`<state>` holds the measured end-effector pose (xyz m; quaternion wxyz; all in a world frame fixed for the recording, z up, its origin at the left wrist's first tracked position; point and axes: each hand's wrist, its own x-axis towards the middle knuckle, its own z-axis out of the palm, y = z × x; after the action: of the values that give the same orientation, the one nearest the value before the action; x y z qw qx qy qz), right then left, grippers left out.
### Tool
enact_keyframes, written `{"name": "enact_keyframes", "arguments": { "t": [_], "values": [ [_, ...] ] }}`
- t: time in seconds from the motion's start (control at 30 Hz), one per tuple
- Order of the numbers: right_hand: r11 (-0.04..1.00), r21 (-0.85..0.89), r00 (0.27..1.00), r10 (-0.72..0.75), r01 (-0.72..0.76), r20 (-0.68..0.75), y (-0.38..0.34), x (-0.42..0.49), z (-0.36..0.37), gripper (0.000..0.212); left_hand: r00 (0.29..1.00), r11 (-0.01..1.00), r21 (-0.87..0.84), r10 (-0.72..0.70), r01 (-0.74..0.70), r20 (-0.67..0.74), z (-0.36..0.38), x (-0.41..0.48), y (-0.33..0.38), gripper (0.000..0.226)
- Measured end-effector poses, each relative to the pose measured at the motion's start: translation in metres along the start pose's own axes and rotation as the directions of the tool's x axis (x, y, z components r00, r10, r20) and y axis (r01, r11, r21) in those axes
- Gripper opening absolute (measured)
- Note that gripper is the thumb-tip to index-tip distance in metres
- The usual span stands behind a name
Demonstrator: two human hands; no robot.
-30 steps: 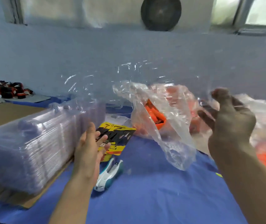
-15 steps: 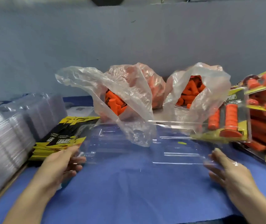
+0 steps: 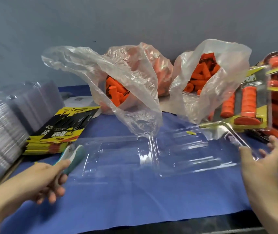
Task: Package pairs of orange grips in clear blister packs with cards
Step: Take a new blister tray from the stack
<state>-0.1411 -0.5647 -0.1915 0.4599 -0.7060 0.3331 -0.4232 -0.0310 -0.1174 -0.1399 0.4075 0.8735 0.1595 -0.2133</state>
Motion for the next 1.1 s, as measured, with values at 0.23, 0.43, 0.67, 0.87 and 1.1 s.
{"name": "enact_keyframes", "arguments": {
  "t": [0.23, 0.43, 0.67, 0.87, 1.1],
  "values": [
    [0.634, -0.084, 0.639, -0.762, 0.769, 0.102, -0.032, -0.035, 0.011, 0.039, 0.946, 0.991, 0.125, 0.078, -0.041, -0.314, -0.015, -0.002, -0.009, 0.069],
    [0.585, 0.109, 0.465, -0.732, 0.804, 0.497, -0.070, -0.061, 0.066, 0.034, 0.681, 0.916, 0.237, 0.399, -0.324, -0.614, -0.018, 0.014, -0.002, 0.029],
    [0.505, 0.048, 0.242, -0.492, 0.862, 0.836, -0.078, -0.068, 0.129, 0.046, 0.665, 0.760, 0.504, 0.628, -0.411, -0.405, -0.012, 0.047, 0.019, 0.044],
    [0.529, 0.087, 0.168, -0.416, 0.844, 0.894, -0.065, -0.045, 0.132, 0.046, 0.756, 0.796, 0.515, 0.540, -0.316, -0.371, -0.019, 0.060, 0.019, 0.037],
    [0.508, 0.068, 0.170, -0.408, 0.859, 0.897, -0.067, -0.050, 0.125, 0.040, 0.659, 0.775, 0.554, 0.592, -0.306, -0.464, -0.020, 0.051, 0.011, 0.022]
  ]
}}
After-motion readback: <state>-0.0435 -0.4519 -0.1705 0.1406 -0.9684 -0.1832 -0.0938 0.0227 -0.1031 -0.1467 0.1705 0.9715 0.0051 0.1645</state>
